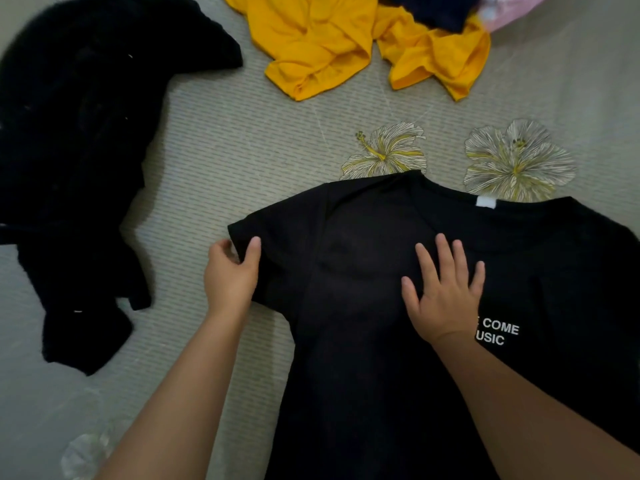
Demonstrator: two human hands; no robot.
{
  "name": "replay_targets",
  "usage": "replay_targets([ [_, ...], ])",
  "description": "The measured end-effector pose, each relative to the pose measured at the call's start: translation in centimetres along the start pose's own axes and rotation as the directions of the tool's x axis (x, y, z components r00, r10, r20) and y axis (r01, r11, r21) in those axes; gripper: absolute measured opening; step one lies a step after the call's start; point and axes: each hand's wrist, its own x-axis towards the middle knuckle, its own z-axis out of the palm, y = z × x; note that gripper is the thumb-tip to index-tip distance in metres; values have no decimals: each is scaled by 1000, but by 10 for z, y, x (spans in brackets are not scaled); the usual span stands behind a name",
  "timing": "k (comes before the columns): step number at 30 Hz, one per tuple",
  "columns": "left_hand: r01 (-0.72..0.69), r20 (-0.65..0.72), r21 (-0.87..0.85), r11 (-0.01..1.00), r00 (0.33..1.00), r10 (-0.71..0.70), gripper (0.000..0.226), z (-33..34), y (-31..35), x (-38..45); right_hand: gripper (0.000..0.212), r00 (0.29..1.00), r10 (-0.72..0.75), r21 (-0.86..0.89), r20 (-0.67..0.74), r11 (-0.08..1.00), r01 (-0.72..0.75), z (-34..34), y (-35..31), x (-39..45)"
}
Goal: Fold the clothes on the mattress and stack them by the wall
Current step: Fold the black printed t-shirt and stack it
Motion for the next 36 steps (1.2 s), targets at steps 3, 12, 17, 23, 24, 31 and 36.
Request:
replay_targets([
  [3, -6, 111, -21, 1000, 994, 8, 16, -1, 4, 4, 61, 1000, -12, -19, -12, 1000, 12, -1, 0, 1],
  [12, 71, 294, -516, 854, 951, 99, 18, 5, 33, -12, 66, 999, 15, 9, 45, 1000, -15, -2, 1, 3],
  [17, -275, 73, -83, 958, 957, 281, 18, 5, 25, -15, 67, 998, 13, 11, 59, 1000, -14, 0, 3, 2],
  [23, -573, 203, 341, 745, 819, 537, 36, 8, 38, -33, 62, 997, -19, 33, 72, 999, 16, -2, 4, 1],
  [24, -635, 245, 318, 704, 772, 586, 33, 12, 44, -40, 62, 997, -24, 53, 75, 998, 20, -2, 4, 1],
  [31, -640, 776, -144, 754, 400, 488, 57, 33, 38, -99, 44, 982, 16, 677, 190, 722, -143, -33, 28, 3],
  [36, -661, 341, -53, 748, 692, 636, 55, 26, 3, -113, 38, 981, 10, 693, 191, 707, -142, -66, 68, -24],
])
